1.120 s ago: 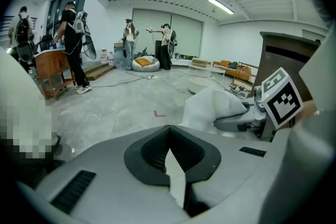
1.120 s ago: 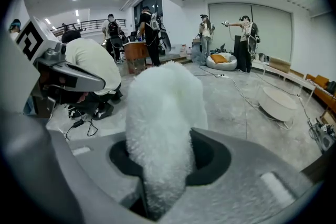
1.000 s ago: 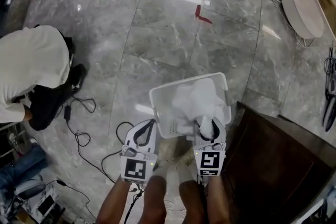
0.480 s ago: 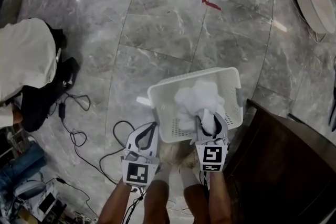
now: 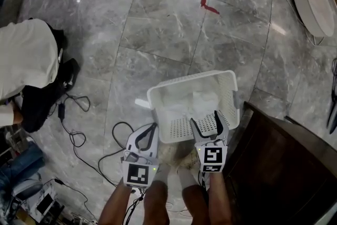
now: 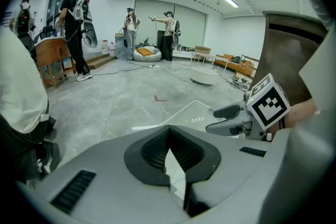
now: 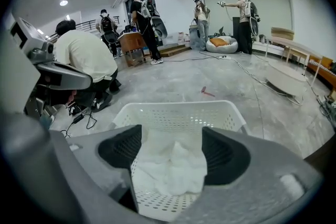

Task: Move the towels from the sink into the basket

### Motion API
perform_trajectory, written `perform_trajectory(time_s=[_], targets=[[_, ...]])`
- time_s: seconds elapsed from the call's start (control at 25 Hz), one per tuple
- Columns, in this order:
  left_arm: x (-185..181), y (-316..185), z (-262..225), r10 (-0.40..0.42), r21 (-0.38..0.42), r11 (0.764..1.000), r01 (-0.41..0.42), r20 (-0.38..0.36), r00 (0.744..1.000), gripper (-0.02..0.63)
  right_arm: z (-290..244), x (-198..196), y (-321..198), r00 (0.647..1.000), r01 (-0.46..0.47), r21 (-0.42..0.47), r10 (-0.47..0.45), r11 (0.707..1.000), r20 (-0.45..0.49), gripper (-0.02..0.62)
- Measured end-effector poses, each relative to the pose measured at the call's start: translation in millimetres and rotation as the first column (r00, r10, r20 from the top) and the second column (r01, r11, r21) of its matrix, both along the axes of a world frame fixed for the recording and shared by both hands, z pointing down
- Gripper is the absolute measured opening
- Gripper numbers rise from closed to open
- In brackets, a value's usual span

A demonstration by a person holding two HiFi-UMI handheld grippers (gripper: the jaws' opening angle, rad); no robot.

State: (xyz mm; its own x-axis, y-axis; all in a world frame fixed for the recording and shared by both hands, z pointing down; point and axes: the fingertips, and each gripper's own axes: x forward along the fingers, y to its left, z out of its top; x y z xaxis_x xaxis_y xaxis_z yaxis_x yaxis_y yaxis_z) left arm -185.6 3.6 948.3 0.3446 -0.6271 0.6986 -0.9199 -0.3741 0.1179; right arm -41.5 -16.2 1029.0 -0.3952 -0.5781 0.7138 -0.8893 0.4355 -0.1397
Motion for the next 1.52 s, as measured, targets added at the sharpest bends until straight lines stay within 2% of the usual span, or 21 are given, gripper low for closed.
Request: perform_trajectory(time_s=[0.12, 0.28, 0.44, 0.52, 0.64, 0.84, 0.96, 1.16, 1.28, 1.52], targets=[[1.7, -4.0, -9.0, 0.0, 0.008, 1.0, 0.0, -0.009, 1.0, 0.009, -11.5, -1.5, -3.9, 1.0, 0.004, 0.009, -0.004, 1.0, -0.001, 0.357], [-1.0, -13.7, -30.4, 0.073, 0.064, 0.995, -0.073, 0.01, 0.997, 0.008, -41.4, -5.4, -15.0, 1.0, 0.005, 0.033, -0.005, 0.999, 0.01, 0.356], [-1.9, -32.1, -83.7, -0.001, 0.058, 0.998, 0.003, -0.028, 1.0, 0.009, -98.0, -6.3, -30.1, 1.0, -0.008, 0.081, 0.006, 0.997, 0.023, 0.351], [-0.6, -43.7, -111.7, 0.042, 0.108, 0.993, -0.041, -0.003, 0.999, 0.009, -130.9, -5.0, -42.1, 1.0, -0.014, 0.116, 0.012, 0.993, 0.022, 0.334], [1.9, -66.4, -156.9, 0.118, 0.203, 0.971, -0.126, 0.049, 0.992, 0.009, -184.2, -2.6, -67.3, 1.0, -0.022, 0.182, 0.019, 0.983, 0.019, 0.315], [10.7, -87.4, -246.6, 0.102, 0.273, 0.956, -0.103, 0.018, 0.995, 0.009, -278.6, 3.8, -87.3, 0.999, -0.039, 0.263, 0.035, 0.964, 0.019, 0.284], [17.3, -96.0, -299.6, 0.136, 0.327, 0.935, -0.142, 0.04, 0.99, 0.009, -336.6, 10.2, -94.8, 0.998, -0.058, 0.314, 0.054, 0.948, 0.021, 0.26], [31.7, -105.8, -383.5, 0.151, 0.391, 0.908, -0.153, 0.036, 0.988, 0.009, -428.1, 26.1, -96.2, 0.995, -0.102, 0.378, 0.097, 0.92, 0.031, 0.225], [43.6, -106.2, -439.3, 0.161, 0.425, 0.891, -0.159, 0.03, 0.986, 0.009, -483.2, 38.5, -88.7, 0.992, -0.126, 0.409, 0.124, 0.904, 0.031, 0.174], [70.4, -105.4, -551.4, 0.196, 0.51, 0.842, -0.175, 0.013, 0.98, 0.009, -605.8, 69.2, -81.9, 0.979, -0.197, 0.498, 0.198, 0.845, 0.052, 0.12]])
